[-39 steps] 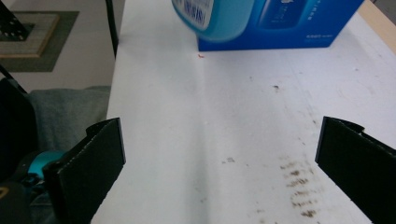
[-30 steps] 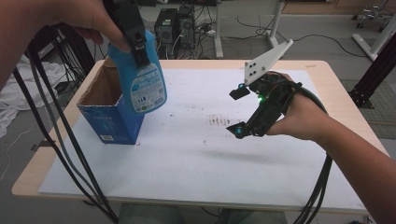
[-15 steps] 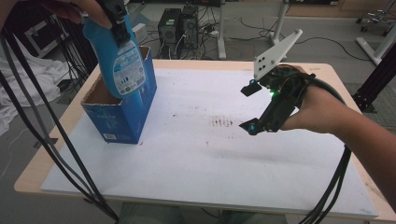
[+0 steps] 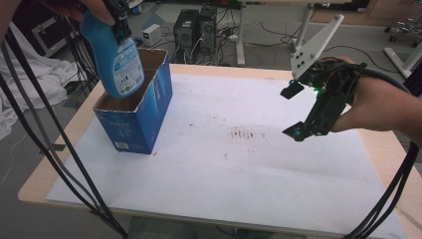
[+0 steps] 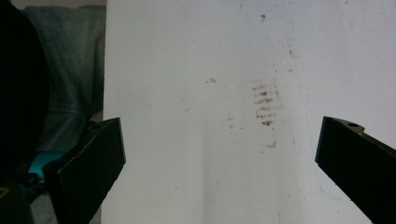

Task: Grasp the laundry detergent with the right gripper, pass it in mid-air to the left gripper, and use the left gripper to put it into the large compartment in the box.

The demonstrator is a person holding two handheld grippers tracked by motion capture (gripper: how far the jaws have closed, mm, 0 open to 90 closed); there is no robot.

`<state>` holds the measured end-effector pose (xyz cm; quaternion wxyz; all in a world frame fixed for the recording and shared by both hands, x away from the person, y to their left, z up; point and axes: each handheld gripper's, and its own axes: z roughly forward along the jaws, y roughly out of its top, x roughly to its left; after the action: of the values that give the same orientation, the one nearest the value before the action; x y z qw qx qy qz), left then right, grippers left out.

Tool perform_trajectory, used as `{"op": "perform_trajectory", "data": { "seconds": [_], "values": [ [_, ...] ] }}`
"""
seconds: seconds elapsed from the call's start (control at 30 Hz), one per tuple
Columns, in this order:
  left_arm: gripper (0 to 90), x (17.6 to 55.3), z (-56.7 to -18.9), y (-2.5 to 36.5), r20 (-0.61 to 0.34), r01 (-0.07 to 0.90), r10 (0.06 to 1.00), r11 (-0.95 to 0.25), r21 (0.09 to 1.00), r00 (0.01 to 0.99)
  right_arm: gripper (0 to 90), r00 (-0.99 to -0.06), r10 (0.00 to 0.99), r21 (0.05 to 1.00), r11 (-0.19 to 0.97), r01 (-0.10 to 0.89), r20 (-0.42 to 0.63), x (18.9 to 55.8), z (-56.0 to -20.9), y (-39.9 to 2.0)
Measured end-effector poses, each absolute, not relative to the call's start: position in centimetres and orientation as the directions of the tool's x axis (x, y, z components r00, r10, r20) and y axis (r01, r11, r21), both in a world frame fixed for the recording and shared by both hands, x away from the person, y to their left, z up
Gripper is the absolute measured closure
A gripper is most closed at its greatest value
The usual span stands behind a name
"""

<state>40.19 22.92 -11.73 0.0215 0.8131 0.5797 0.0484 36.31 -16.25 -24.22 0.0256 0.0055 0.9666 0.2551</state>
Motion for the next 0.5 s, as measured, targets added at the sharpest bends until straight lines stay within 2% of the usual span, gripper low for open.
{"op": "perform_trajectory", "data": {
  "seconds": [0.5],
  "values": [
    [39.5, 42.0, -15.2, 24.2, 0.043, 0.967, 0.969, -0.245, 0.076, 0.242, 0.7, -0.998, 0.021, 0.405, 0.914, -0.007, -0.065, 36.4, -22.7, -16.8]
  ]
}}
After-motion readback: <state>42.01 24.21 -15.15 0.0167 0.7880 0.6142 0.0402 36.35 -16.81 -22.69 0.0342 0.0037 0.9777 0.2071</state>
